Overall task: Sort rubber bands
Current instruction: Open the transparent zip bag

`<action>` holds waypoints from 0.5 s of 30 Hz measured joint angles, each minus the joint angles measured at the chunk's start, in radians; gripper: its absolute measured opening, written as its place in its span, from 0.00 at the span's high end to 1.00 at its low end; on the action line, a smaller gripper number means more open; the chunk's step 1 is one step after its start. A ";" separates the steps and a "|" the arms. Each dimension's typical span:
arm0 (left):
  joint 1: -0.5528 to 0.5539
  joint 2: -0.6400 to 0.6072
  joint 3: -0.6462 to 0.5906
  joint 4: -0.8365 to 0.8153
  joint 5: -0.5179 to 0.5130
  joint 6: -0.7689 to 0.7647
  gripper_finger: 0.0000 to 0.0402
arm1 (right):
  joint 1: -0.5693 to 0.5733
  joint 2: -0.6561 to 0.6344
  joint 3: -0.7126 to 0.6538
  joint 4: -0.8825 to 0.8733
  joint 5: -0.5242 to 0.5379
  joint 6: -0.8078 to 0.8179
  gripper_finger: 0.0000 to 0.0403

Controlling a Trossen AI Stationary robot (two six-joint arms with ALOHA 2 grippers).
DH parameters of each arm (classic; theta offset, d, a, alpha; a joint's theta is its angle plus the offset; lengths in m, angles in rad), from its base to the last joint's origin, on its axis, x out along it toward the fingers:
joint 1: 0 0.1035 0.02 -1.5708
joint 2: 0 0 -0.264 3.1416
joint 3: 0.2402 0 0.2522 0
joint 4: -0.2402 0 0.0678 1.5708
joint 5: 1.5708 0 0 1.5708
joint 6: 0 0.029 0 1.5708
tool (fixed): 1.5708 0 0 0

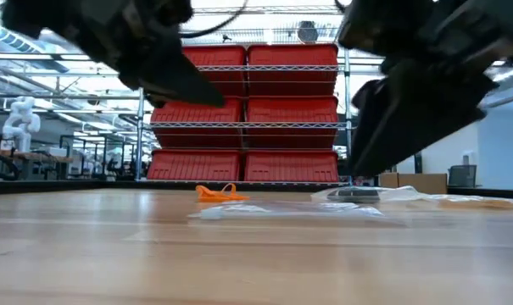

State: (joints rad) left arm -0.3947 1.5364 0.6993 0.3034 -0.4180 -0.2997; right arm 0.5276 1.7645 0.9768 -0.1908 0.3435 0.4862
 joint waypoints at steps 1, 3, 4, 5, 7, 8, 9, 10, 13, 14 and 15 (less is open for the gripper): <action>-0.007 -0.020 -0.036 0.058 -0.005 -0.005 1.00 | -0.006 0.026 0.019 -0.001 0.000 -0.016 0.70; -0.014 -0.047 -0.104 0.175 -0.019 -0.008 1.00 | -0.017 0.073 0.054 0.000 0.000 -0.040 0.68; -0.016 -0.059 -0.132 0.238 -0.018 -0.008 1.00 | -0.020 0.093 0.068 -0.003 0.000 -0.052 0.67; -0.018 -0.073 -0.160 0.275 -0.019 -0.009 1.00 | -0.025 0.114 0.085 -0.006 0.002 -0.059 0.67; -0.019 -0.095 -0.201 0.332 -0.019 -0.009 1.00 | -0.031 0.149 0.113 -0.014 0.004 -0.066 0.67; -0.020 -0.105 -0.217 0.349 -0.018 -0.010 1.00 | -0.032 0.164 0.126 -0.019 0.010 -0.067 0.67; -0.020 -0.114 -0.231 0.347 -0.021 -0.010 1.00 | -0.036 0.178 0.138 -0.022 0.030 -0.066 0.67; -0.020 -0.118 -0.237 0.346 -0.026 -0.010 1.00 | -0.038 0.190 0.151 -0.031 0.052 -0.060 0.67; -0.018 -0.129 -0.251 0.343 -0.034 -0.009 1.00 | -0.044 0.220 0.187 -0.084 0.072 -0.058 0.70; -0.017 -0.129 -0.249 0.348 -0.034 -0.008 1.00 | -0.047 0.224 0.198 -0.101 0.070 -0.057 0.73; -0.017 -0.128 -0.249 0.346 -0.034 -0.006 1.00 | -0.048 0.229 0.206 -0.114 0.070 -0.057 0.76</action>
State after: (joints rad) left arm -0.4113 1.4082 0.4502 0.6496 -0.4516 -0.3053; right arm 0.4792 1.9940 1.1831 -0.3053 0.4133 0.4294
